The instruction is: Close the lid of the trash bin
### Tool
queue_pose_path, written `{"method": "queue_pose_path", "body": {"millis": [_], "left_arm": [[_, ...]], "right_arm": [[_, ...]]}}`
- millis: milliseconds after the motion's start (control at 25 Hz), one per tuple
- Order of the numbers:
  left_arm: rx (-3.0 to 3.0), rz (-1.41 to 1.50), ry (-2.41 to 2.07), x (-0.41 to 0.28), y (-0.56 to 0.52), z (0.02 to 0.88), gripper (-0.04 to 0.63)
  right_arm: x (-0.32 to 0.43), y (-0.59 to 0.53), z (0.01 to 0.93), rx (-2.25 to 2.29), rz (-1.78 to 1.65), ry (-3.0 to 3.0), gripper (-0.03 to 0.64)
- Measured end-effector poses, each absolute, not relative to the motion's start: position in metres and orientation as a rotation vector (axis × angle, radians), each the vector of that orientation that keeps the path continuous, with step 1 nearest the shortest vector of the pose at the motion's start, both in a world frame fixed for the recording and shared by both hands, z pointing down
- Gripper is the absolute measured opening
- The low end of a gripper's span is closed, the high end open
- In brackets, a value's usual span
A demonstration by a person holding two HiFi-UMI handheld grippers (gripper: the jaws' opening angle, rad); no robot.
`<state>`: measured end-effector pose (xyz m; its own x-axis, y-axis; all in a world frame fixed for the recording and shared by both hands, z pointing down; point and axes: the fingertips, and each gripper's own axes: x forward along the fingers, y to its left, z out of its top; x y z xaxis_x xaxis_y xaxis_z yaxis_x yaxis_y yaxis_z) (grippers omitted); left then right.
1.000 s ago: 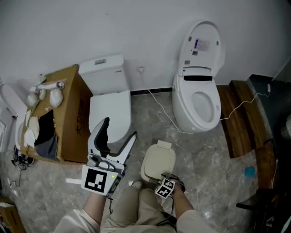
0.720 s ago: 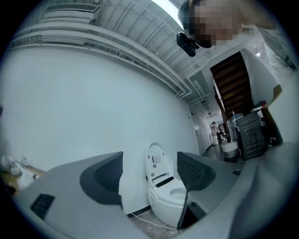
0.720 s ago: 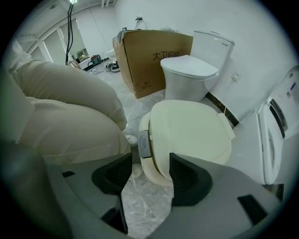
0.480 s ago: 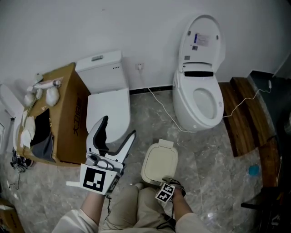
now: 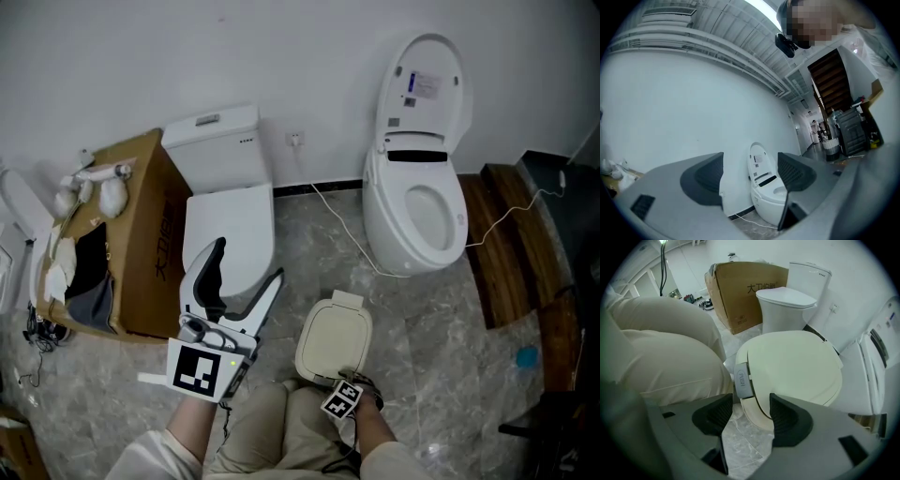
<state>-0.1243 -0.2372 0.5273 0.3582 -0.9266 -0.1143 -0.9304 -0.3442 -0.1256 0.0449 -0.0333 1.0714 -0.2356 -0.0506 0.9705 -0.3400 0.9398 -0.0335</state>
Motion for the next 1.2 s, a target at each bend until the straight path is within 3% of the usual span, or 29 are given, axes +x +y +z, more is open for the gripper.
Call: {"method": "queue_pose_path", "body": {"millis": [440, 560, 720, 920, 1080, 1200], "left_arm": [[-2.443, 0.111, 1.706, -0.127, -0.246, 0.51, 0.345], [-2.45, 0.136, 1.694, -0.124, -0.248, 0.483, 0.345], [-2.476, 0.17, 1.68, -0.12, -0.254, 0.415, 0.345], [-2.557, 0.174, 1.653, -0.109, -0.242, 0.345, 0.345], [-2.642, 0.165, 1.634, -0.098, -0.227, 0.324, 0.345], [-2.657, 0.179, 1.584, -0.083, -0.219, 0.321, 0.344]], "right_arm": [[0.048, -0.032, 1.075, 0.196, 0.326, -1.67, 0.241], [0.045, -0.047, 1.04, 0.246, 0.376, -1.675, 0.235], [0.033, -0.125, 0.914, 0.612, 0.421, -1.877, 0.235], [0.052, -0.221, 0.688, 1.176, 0.42, -2.139, 0.235], [0.062, -0.247, 0.512, 1.472, 0.27, -2.368, 0.236], [0.062, -0.244, 0.429, 1.592, 0.127, -2.509, 0.224]]}}
